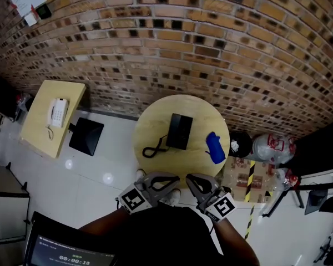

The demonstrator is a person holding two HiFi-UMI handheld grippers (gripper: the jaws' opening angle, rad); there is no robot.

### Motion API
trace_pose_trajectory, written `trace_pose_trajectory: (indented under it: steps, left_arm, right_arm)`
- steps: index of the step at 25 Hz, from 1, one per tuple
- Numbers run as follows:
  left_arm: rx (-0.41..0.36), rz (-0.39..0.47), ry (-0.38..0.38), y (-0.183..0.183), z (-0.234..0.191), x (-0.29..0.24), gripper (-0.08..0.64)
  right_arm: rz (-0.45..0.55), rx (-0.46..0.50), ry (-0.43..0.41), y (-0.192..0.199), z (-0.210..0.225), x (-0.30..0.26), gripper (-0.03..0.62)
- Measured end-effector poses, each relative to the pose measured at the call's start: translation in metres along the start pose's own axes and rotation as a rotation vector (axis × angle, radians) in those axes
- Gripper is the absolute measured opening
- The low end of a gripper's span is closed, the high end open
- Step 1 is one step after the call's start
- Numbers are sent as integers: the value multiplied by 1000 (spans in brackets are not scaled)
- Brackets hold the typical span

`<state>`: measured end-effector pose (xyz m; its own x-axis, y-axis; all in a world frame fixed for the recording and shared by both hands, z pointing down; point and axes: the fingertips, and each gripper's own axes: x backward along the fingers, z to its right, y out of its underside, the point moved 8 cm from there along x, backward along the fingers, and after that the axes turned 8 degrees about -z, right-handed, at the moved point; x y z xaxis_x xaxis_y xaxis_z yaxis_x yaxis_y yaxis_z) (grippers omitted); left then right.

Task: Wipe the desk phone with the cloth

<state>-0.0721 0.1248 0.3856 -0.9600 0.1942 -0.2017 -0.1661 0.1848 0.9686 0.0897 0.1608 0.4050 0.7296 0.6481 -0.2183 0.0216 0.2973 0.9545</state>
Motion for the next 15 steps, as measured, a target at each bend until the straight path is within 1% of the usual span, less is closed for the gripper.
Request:
trace_pose_trajectory:
  steps: [5, 10, 15]
  left_arm:
    - [-4, -9, -16, 0, 14, 10, 0]
    - [-12, 1, -34, -4, 22, 16, 0]
    - [-4, 10, -43, -5, 27, 21, 0]
  right_arm:
    - [17, 13, -34, -8, -30, 1, 2]
    - [34, 37, -33, -15, -41, 5, 0]
    - [50, 45, -33, -20, -45, 9, 0]
